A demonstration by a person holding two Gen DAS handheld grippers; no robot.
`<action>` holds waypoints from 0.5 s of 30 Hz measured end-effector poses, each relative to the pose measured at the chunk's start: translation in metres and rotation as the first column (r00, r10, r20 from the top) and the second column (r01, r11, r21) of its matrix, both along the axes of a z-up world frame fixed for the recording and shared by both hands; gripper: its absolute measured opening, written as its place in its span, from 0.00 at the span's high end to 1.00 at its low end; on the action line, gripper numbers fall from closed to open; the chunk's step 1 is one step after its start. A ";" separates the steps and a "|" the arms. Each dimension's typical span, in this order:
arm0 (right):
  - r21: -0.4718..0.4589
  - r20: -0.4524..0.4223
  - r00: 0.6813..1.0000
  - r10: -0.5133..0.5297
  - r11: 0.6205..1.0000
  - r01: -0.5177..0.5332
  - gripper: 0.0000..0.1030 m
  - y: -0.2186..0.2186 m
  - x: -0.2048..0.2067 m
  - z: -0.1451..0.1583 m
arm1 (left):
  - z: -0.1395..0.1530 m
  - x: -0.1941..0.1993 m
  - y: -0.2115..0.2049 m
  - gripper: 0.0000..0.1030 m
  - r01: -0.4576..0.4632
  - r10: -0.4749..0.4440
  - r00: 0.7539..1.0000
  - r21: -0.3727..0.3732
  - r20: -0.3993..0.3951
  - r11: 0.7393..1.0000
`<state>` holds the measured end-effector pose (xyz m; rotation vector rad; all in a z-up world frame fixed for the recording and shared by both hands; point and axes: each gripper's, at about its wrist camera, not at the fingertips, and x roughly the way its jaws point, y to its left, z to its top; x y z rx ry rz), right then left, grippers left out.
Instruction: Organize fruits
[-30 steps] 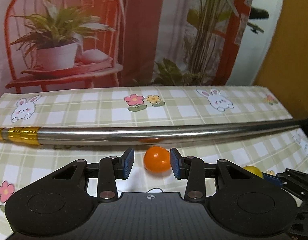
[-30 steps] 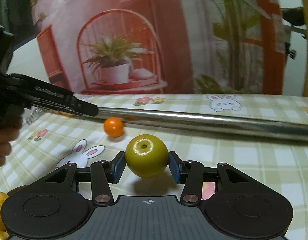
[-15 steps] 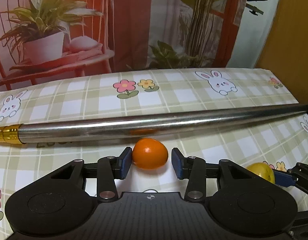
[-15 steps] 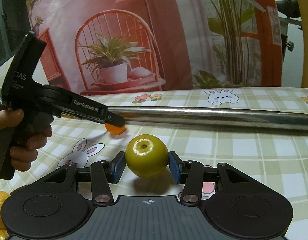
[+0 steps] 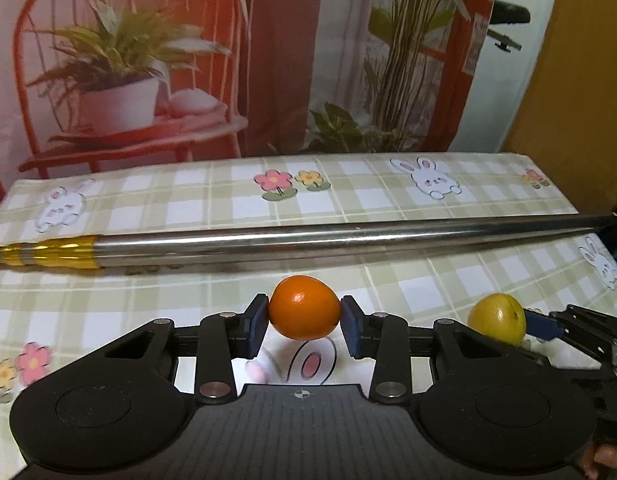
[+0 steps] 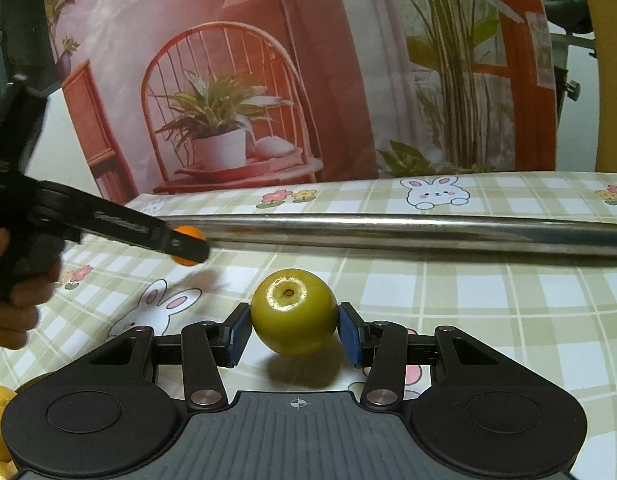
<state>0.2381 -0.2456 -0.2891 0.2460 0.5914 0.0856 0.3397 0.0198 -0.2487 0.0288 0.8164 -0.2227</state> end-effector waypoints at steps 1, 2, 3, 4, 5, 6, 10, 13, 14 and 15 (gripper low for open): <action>0.000 0.003 1.000 -0.002 1.000 0.002 0.58 0.001 -0.001 0.001 | 0.005 -0.006 0.002 0.60 -0.001 0.001 1.000 0.002 0.012 1.000; -0.002 0.009 1.000 -0.006 1.000 0.006 0.58 0.001 -0.003 0.003 | 0.010 -0.012 0.004 0.60 -0.003 0.003 1.000 0.001 0.023 1.000; -0.002 0.013 1.000 -0.012 1.000 0.012 0.58 0.002 -0.005 0.004 | 0.016 -0.020 0.007 0.60 -0.006 0.006 0.999 -0.002 0.035 1.000; 0.005 0.015 1.000 -0.018 1.000 0.018 0.58 0.002 -0.008 0.006 | 0.021 -0.027 0.009 0.60 -0.008 0.008 0.999 -0.006 0.044 1.000; 0.017 0.018 1.000 -0.023 1.000 0.023 0.58 0.001 -0.011 0.008 | 0.026 -0.035 0.012 0.60 -0.009 0.010 0.998 -0.010 0.054 1.000; 0.028 0.021 0.999 -0.027 0.999 0.027 0.58 0.001 -0.015 0.011 | 0.032 -0.043 0.014 0.60 -0.012 0.013 0.998 -0.015 0.065 1.000; 0.046 0.031 0.999 -0.040 0.998 0.038 0.58 0.002 -0.033 0.023 | 0.048 -0.076 0.018 0.60 -0.020 0.022 0.995 -0.019 0.102 1.000; 0.056 0.046 0.998 -0.050 0.997 0.047 0.58 0.007 -0.049 0.033 | 0.056 -0.101 0.018 0.60 -0.022 0.023 0.992 -0.011 0.124 1.000; 0.058 0.051 0.998 -0.049 0.997 0.046 0.58 0.010 -0.054 0.037 | 0.058 -0.108 0.018 0.60 -0.022 0.024 0.991 -0.012 0.129 1.000; 0.055 0.057 0.997 -0.046 0.998 0.043 0.58 0.013 -0.059 0.041 | 0.060 -0.117 0.019 0.60 -0.021 0.023 0.990 -0.016 0.137 1.000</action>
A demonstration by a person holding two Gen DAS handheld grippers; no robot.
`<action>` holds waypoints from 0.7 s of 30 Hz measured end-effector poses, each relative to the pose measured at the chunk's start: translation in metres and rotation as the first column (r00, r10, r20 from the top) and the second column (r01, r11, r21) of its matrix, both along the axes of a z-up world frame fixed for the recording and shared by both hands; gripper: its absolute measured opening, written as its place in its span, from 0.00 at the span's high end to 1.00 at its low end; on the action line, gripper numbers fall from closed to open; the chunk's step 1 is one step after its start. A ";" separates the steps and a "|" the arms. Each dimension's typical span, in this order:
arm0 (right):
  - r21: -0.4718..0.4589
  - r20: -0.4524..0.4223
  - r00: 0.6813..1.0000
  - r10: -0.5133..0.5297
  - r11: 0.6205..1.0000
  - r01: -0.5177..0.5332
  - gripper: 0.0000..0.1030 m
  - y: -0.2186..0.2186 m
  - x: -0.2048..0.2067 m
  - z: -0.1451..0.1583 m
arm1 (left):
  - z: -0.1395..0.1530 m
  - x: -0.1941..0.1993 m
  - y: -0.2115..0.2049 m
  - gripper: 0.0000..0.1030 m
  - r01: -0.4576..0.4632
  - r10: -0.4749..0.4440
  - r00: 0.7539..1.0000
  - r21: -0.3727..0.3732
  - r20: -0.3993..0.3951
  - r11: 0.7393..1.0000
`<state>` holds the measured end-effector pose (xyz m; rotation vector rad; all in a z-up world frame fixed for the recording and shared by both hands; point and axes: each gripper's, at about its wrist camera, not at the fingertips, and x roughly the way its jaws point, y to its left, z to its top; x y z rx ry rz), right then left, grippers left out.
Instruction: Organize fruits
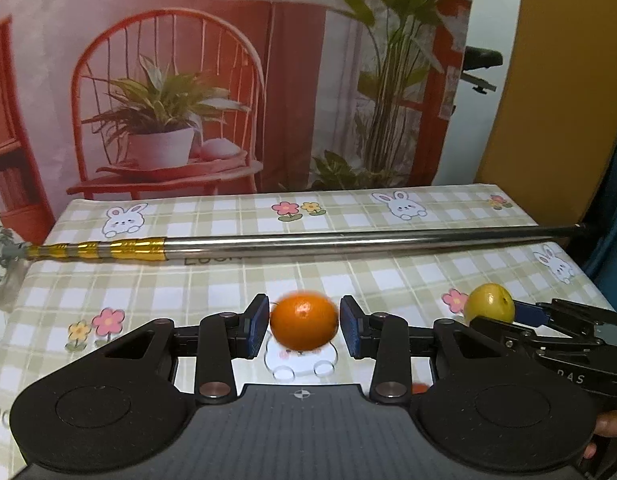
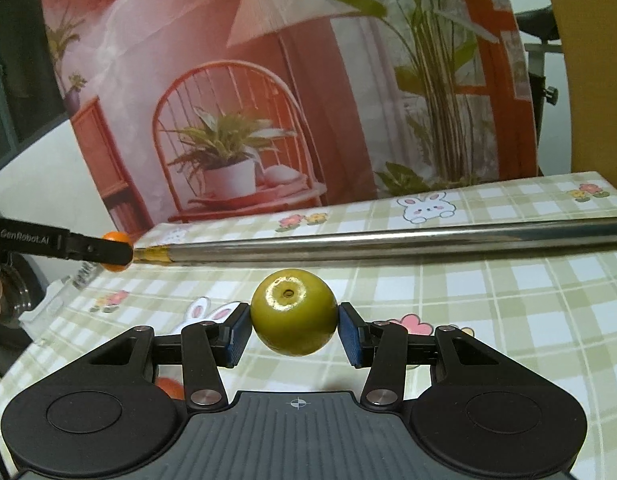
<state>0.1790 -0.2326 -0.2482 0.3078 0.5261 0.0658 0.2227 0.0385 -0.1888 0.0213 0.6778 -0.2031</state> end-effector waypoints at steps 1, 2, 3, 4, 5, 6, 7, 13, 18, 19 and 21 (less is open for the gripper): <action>-0.008 0.005 1.000 0.004 1.000 -0.004 0.58 0.004 -0.005 0.004 | 0.001 -0.008 0.001 0.60 0.002 -0.002 1.000 -0.003 0.006 1.000; -0.022 0.011 1.000 0.010 1.000 -0.010 0.58 0.009 -0.011 0.008 | 0.003 -0.015 0.000 0.60 0.002 -0.002 1.000 -0.006 0.010 1.000; -0.033 0.017 1.000 0.016 0.999 -0.015 0.58 0.014 -0.016 0.011 | 0.004 -0.022 0.000 0.60 0.001 -0.001 1.000 -0.008 0.012 1.000; -0.042 0.022 1.000 0.023 0.999 -0.022 0.58 0.018 -0.021 0.014 | 0.004 -0.028 0.000 0.60 0.003 -0.003 1.000 -0.009 0.014 1.000; -0.050 0.026 0.999 0.034 0.998 -0.032 0.58 0.023 -0.027 0.017 | 0.004 -0.034 0.001 0.60 0.004 -0.004 1.000 -0.011 0.014 1.000; -0.055 0.029 0.999 0.041 0.998 -0.040 0.58 0.028 -0.031 0.019 | 0.004 -0.038 0.000 0.60 0.005 -0.005 1.000 -0.015 0.011 1.000; -0.059 0.029 0.998 0.048 0.997 -0.046 0.58 0.032 -0.035 0.022 | 0.003 -0.042 0.001 0.60 0.008 -0.008 1.000 -0.020 0.007 1.000; -0.072 0.029 0.996 0.088 0.994 -0.085 0.58 0.053 -0.054 0.031 | -0.005 -0.043 0.022 0.60 -0.051 0.050 0.999 -0.061 -0.019 0.997; -0.078 0.039 0.995 0.094 0.993 -0.091 0.58 0.061 -0.062 0.035 | -0.013 -0.027 0.068 0.60 -0.190 0.187 0.981 -0.066 -0.050 0.980; -0.079 0.040 0.995 0.096 0.993 -0.092 0.58 0.061 -0.062 0.035 | -0.013 -0.024 0.076 0.60 -0.208 0.205 0.977 -0.060 -0.051 0.976; -0.080 0.037 0.995 0.097 0.992 -0.094 0.58 0.060 -0.061 0.035 | -0.012 -0.019 0.097 0.60 -0.250 0.247 0.967 -0.062 -0.061 0.966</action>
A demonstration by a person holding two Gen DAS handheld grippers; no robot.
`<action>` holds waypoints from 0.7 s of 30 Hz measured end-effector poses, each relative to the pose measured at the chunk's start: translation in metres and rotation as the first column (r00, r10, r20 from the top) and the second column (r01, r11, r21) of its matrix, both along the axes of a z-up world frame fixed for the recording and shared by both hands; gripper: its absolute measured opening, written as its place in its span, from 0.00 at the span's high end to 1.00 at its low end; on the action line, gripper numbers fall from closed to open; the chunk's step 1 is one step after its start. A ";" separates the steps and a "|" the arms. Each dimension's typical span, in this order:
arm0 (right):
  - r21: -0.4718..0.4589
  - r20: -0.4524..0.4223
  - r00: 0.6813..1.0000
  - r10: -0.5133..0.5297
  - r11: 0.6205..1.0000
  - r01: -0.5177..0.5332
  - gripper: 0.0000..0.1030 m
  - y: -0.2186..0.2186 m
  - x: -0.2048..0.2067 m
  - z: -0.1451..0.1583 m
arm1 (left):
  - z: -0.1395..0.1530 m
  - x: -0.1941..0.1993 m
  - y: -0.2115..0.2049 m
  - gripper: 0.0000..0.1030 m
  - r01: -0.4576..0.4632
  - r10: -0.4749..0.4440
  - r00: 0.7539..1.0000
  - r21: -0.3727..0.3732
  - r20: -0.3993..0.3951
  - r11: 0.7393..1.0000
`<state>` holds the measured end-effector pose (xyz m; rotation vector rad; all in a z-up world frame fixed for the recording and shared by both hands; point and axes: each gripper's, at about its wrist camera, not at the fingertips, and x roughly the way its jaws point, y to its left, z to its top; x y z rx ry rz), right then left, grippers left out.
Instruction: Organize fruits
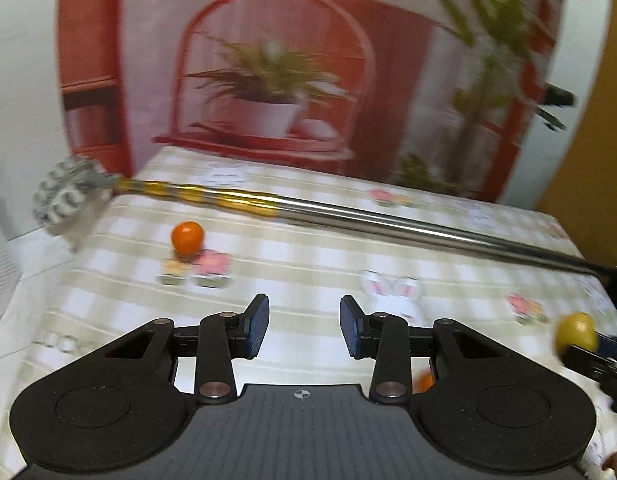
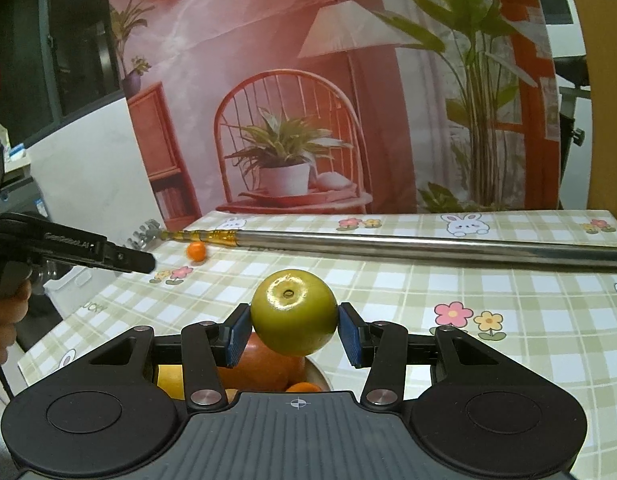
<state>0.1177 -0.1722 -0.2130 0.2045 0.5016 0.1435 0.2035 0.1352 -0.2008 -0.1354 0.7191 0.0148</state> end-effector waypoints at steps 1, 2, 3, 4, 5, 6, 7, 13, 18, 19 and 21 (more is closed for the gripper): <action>0.001 -0.002 1.000 -0.001 1.000 0.001 0.58 -0.002 0.002 0.000 | 0.000 0.003 0.013 0.59 -0.028 0.028 1.000 -0.009 -0.006 1.000; 0.002 -0.004 1.000 -0.003 1.000 0.003 0.58 -0.002 0.004 0.000 | 0.000 0.006 0.028 0.59 -0.059 0.059 0.998 -0.016 -0.011 0.998; 0.004 -0.007 1.000 -0.008 1.000 0.008 0.58 -0.003 0.006 -0.001 | -0.001 0.009 0.045 0.59 -0.101 0.101 0.995 -0.018 -0.012 0.995; 0.008 -0.009 1.000 -0.012 1.000 0.012 0.58 -0.005 0.007 -0.001 | -0.002 0.011 0.058 0.59 -0.142 0.141 0.990 -0.020 -0.008 0.990; 0.013 -0.011 1.000 -0.015 1.000 0.015 0.58 -0.006 0.009 -0.001 | -0.004 0.012 0.074 0.59 -0.190 0.190 0.982 -0.025 -0.003 0.982; 0.018 -0.011 1.000 -0.017 1.000 0.017 0.58 -0.008 0.010 -0.001 | -0.007 0.015 0.092 0.58 -0.239 0.239 0.971 -0.036 0.002 0.970; 0.023 -0.012 1.000 -0.021 1.000 0.021 0.58 -0.010 0.011 -0.002 | -0.009 0.019 0.106 0.58 -0.276 0.277 0.961 -0.047 0.004 0.960; 0.042 -0.041 0.998 -0.048 0.998 0.050 0.58 -0.017 0.023 -0.005 | -0.038 0.056 0.185 0.58 -0.450 0.449 0.892 -0.178 -0.043 0.875; 0.013 -0.083 0.996 -0.046 0.999 0.047 0.58 -0.011 0.037 -0.009 | -0.064 0.052 0.191 0.67 -0.420 0.396 0.906 -0.200 -0.147 0.885; 0.002 -0.088 0.995 -0.042 0.999 0.042 0.58 -0.008 0.039 -0.008 | -0.066 0.045 0.189 0.67 -0.405 0.385 0.913 -0.207 -0.133 0.890; -0.016 -0.087 0.996 -0.028 1.000 0.027 0.58 -0.003 0.042 -0.007 | -0.068 0.032 0.189 0.67 -0.396 0.376 0.918 -0.250 -0.125 0.884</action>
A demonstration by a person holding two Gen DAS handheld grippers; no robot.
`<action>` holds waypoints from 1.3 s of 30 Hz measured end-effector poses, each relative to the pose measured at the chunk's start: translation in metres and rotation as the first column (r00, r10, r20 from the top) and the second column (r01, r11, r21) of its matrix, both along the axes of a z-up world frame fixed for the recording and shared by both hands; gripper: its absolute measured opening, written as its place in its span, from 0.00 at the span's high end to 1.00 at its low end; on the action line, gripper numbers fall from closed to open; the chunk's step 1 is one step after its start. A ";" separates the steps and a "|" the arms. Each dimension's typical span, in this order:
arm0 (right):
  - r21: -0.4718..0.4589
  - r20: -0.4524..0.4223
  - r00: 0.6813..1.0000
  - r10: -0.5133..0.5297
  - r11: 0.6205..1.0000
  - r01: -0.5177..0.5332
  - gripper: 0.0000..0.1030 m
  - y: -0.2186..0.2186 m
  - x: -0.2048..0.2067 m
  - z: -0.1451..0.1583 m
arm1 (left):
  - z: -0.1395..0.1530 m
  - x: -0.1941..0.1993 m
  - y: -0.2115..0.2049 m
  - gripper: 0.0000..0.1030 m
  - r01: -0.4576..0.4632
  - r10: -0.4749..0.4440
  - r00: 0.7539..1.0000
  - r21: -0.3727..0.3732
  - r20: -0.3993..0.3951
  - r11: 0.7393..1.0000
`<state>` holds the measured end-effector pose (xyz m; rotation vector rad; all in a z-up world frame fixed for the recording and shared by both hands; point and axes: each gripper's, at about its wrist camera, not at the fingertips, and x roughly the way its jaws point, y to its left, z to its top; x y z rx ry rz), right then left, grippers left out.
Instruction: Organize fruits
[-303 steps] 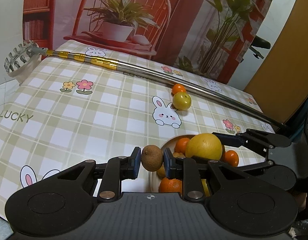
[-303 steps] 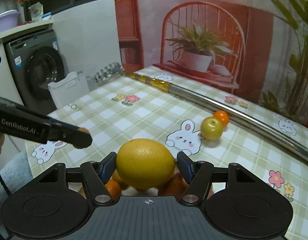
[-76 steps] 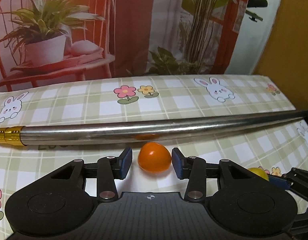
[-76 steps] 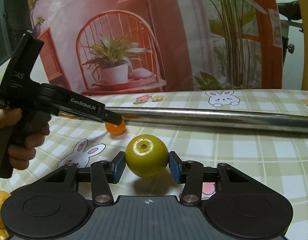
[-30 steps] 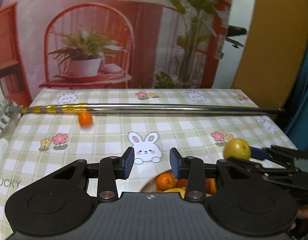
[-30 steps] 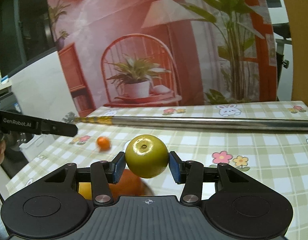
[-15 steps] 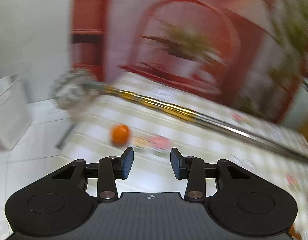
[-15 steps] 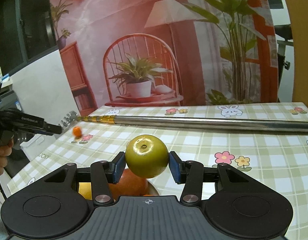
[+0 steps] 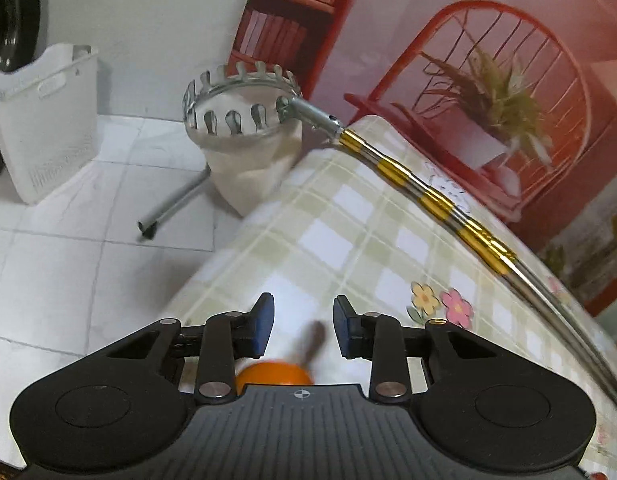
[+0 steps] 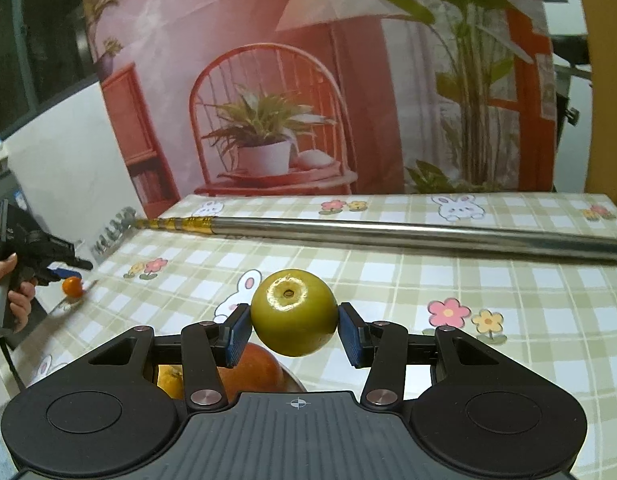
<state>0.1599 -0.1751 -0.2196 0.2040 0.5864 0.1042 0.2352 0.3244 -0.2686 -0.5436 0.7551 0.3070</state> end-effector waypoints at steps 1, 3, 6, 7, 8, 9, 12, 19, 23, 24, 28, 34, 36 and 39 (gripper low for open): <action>-0.008 0.004 1.000 0.008 1.000 -0.008 0.58 0.003 0.002 0.001 | -0.001 -0.005 0.004 0.67 -0.001 0.001 1.000 -0.019 0.007 1.000; -0.009 0.005 1.000 0.018 1.000 -0.018 0.58 0.007 0.006 0.002 | -0.002 -0.010 0.005 0.67 0.007 -0.007 1.000 -0.036 0.010 0.999; 0.019 0.004 0.999 0.037 0.999 -0.037 0.58 0.009 0.011 0.004 | -0.004 -0.031 0.004 0.67 0.003 -0.002 1.000 -0.033 0.027 0.999; 0.020 0.005 0.999 0.041 0.999 -0.041 0.58 0.011 0.012 0.005 | -0.004 -0.038 0.005 0.67 -0.002 0.004 0.999 -0.047 0.040 0.999; 0.019 0.008 0.999 0.044 0.999 -0.044 0.58 0.011 0.011 0.006 | -0.004 -0.047 0.006 0.67 -0.008 0.012 0.998 -0.064 0.058 0.998; 0.019 0.012 0.999 0.049 0.999 -0.049 0.58 0.013 0.010 0.008 | -0.001 -0.058 0.009 0.67 -0.023 0.029 0.997 -0.079 0.078 0.997; 0.016 0.024 0.998 0.060 0.998 -0.060 0.58 0.016 0.005 0.012 | 0.007 -0.103 0.015 0.67 -0.121 0.135 0.980 -0.101 0.146 0.987; 0.038 0.038 0.995 0.091 0.995 -0.093 0.58 0.018 -0.005 0.015 | 0.005 -0.191 0.002 0.67 -0.239 0.261 0.953 -0.148 0.155 0.960; 0.043 0.037 0.992 0.119 0.992 -0.120 0.58 0.020 -0.005 0.018 | -0.005 -0.203 -0.001 0.67 -0.258 0.281 0.955 -0.198 0.096 0.946; 0.043 0.038 0.991 0.127 0.991 -0.128 0.58 0.021 -0.005 0.019 | -0.007 -0.206 -0.004 0.67 -0.257 0.280 0.956 -0.206 0.091 0.944; 0.050 0.059 0.989 0.138 0.989 -0.141 0.58 0.024 -0.008 0.025 | -0.013 -0.211 -0.012 0.68 -0.232 0.257 0.963 -0.232 0.083 0.945; 0.064 0.080 0.988 0.130 0.989 -0.136 0.58 0.023 -0.016 0.031 | -0.015 -0.224 -0.033 0.73 -0.163 0.180 0.982 -0.250 0.049 0.954; 0.073 0.080 0.989 0.125 0.989 -0.131 0.58 0.022 -0.018 0.030 | -0.015 -0.233 -0.040 0.80 -0.141 0.159 0.986 -0.249 0.053 0.958; 0.078 0.086 0.989 0.122 0.989 -0.129 0.58 0.020 -0.021 0.031 | -0.017 -0.242 -0.047 0.85 -0.119 0.139 0.988 -0.260 0.063 0.958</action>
